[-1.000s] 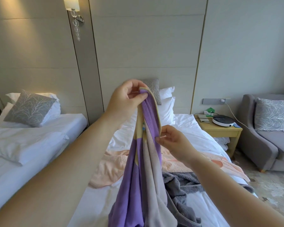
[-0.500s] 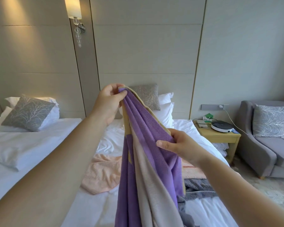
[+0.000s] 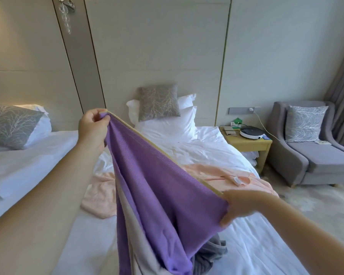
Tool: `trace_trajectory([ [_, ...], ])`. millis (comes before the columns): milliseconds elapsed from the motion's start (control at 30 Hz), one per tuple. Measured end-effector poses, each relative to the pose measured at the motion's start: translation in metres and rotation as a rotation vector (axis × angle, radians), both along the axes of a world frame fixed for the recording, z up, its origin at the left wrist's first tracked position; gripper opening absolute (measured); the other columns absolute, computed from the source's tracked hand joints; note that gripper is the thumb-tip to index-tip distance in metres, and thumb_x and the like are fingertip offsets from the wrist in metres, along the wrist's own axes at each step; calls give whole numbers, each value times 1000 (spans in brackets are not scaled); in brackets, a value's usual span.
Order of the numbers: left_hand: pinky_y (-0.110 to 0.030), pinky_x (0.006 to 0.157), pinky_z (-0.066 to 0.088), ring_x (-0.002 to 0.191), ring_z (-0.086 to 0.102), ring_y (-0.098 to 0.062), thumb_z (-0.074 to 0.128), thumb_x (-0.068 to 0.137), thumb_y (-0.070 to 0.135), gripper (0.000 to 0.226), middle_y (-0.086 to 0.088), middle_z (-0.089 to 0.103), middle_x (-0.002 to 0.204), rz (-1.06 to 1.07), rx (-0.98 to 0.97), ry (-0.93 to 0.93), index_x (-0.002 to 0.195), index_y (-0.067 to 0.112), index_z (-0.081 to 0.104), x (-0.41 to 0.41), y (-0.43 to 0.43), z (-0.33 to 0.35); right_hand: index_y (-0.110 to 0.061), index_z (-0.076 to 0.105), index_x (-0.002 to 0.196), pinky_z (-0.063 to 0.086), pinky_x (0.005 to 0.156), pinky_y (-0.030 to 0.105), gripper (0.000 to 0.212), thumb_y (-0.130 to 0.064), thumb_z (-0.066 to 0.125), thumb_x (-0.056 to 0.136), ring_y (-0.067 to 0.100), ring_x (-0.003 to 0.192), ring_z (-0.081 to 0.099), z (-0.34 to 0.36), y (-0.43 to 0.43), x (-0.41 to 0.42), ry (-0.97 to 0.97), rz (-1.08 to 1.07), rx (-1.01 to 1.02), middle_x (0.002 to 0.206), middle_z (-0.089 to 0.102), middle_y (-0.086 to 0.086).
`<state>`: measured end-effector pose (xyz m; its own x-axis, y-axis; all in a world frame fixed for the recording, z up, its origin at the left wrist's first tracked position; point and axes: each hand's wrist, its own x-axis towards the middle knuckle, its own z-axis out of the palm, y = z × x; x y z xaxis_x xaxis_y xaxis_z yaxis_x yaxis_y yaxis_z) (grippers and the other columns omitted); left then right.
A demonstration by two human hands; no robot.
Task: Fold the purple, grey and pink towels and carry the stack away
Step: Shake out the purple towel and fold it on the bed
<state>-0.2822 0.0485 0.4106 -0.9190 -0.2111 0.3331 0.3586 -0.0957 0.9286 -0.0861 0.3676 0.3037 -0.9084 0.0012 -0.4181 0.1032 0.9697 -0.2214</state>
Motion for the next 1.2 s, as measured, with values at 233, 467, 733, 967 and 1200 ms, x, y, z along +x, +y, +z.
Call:
trace_trajectory([
  [233,-31,82,46,93,56,-18,54,90,14,14,1,63,99,169,-374,-138,98,20,62,-2,-31,-91,-40,28,142,36,83,34,62,-39,57,87,22,108,56,-67,17,15,111,99,343,114,63,-5],
  [467,-32,81,45,92,61,-26,58,86,11,15,-12,69,105,162,-491,-220,99,14,65,6,-73,-118,-17,63,94,46,79,37,15,-30,57,89,25,100,57,-32,55,-1,557,-112,325,100,61,1],
  [733,-31,72,40,84,58,-29,60,83,6,13,-9,65,90,145,-721,-34,82,19,59,5,-86,-32,-28,62,103,38,95,37,27,-50,54,89,23,121,44,81,73,-19,652,-128,478,123,50,-7],
  [967,-36,81,41,101,56,-39,56,84,-4,24,-22,63,111,376,-795,208,106,3,61,11,-80,76,-14,60,67,34,64,32,19,-18,77,75,29,78,56,193,66,-22,1063,-320,-10,72,61,10],
  [1200,-36,76,43,91,57,-44,52,83,-7,24,-31,63,100,511,-754,398,102,-4,66,28,-80,152,-19,52,93,49,48,29,29,-3,71,77,25,54,52,285,59,-13,1380,-316,-441,73,51,4],
])
